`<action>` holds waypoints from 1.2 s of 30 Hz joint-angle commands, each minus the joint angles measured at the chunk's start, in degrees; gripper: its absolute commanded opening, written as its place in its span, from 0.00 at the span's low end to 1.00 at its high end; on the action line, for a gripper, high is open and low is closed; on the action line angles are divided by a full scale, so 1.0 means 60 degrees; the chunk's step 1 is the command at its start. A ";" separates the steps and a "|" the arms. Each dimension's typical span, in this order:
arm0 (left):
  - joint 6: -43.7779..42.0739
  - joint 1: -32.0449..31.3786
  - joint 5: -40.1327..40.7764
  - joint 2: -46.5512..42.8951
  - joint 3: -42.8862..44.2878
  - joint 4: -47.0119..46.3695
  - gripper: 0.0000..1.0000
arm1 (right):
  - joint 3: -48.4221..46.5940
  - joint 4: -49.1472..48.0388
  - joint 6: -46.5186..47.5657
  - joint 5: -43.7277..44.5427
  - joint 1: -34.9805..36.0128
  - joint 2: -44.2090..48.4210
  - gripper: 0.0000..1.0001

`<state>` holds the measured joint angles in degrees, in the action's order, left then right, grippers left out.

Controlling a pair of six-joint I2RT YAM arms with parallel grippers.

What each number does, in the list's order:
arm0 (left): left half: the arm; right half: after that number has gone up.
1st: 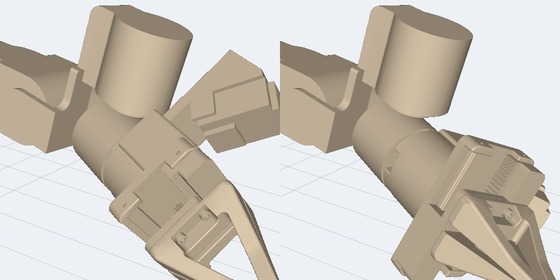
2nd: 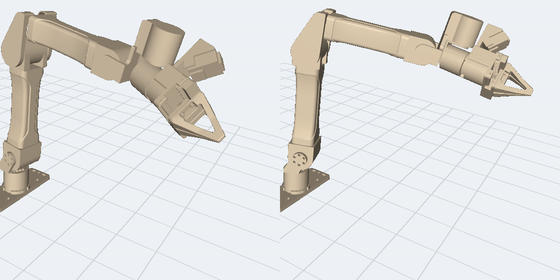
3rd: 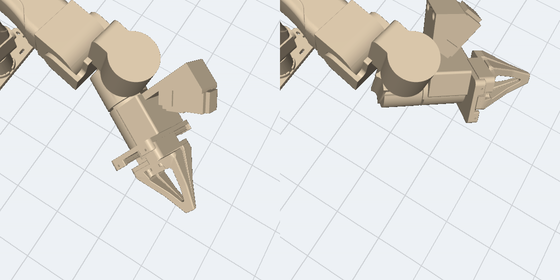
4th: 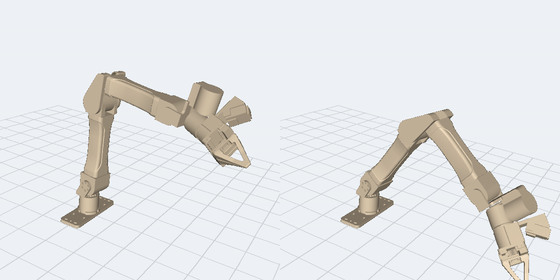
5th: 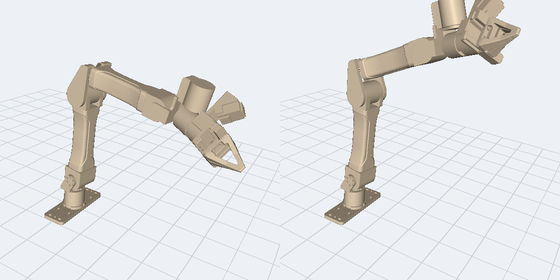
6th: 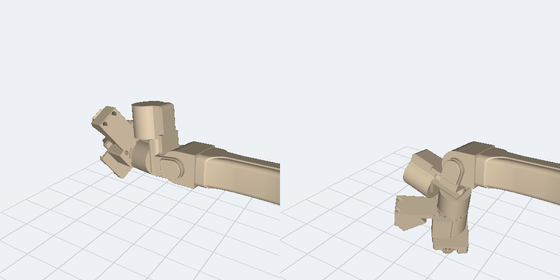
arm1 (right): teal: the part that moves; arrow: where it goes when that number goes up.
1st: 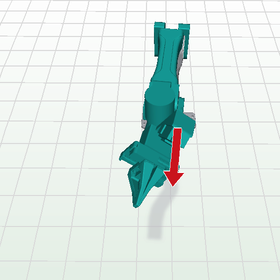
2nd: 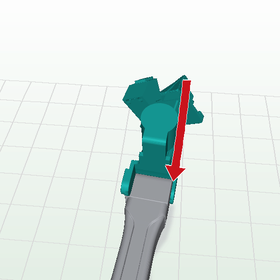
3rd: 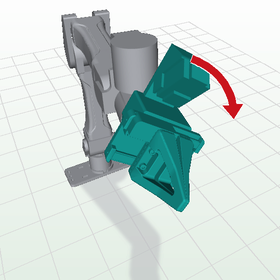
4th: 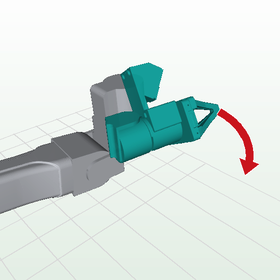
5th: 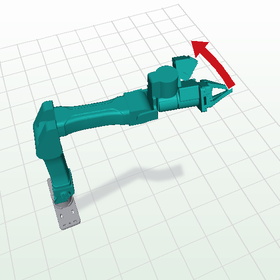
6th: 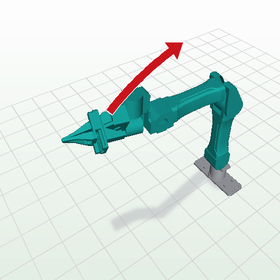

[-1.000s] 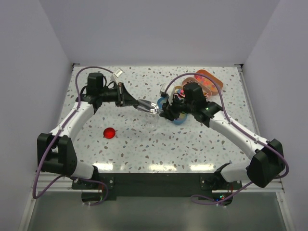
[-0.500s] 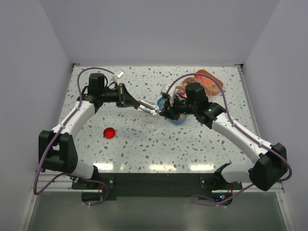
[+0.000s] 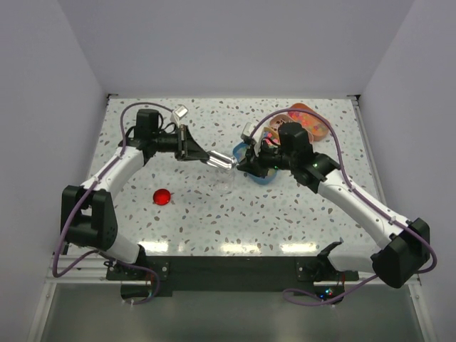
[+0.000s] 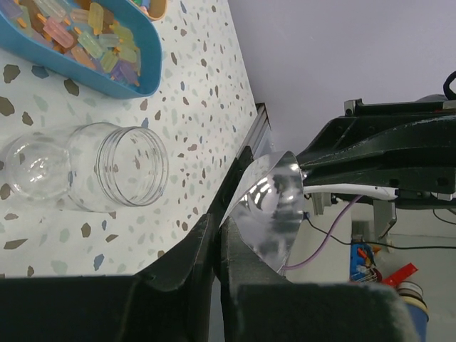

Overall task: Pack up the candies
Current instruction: Pick up the spatula from the center of the board, then scoop the fake candies from the storage box.

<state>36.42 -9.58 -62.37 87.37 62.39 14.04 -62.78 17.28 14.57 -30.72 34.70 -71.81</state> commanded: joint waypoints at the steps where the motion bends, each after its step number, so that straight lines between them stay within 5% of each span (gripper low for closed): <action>1: -0.0314 0.0162 0.1137 0.0203 0.0484 0.0179 0.14 | -0.0463 -0.0186 -0.0040 0.0431 -0.0085 0.0616 0.00; 10: -0.0796 0.0162 0.2336 0.0920 0.2446 0.0793 0.57 | -0.1282 0.1306 0.0077 0.2174 -0.0085 0.0616 0.00; 14: -0.1674 0.0104 0.4441 0.1447 0.3806 0.1612 0.70 | -0.2044 0.2756 0.0077 0.3621 -0.0085 0.0266 0.00; 20: -0.3271 -0.0832 0.6744 0.2970 0.5594 0.2682 0.68 | -0.3231 0.5379 -0.0113 0.5090 -0.0114 -0.0495 0.00; 28: -0.4093 -0.1976 0.7070 0.5372 0.7222 0.2684 0.56 | -0.4022 0.7021 -0.0231 0.5883 -0.0552 -0.1785 0.00; 36: -0.4561 -0.2562 0.6953 0.7394 0.9024 0.2757 0.56 | -0.4243 0.7286 0.0281 0.5941 -0.0948 -0.2884 0.00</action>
<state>12.16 -24.18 -20.95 130.02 111.90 31.03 -85.54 59.22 14.63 4.10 29.74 -89.12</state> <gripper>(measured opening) 0.560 0.148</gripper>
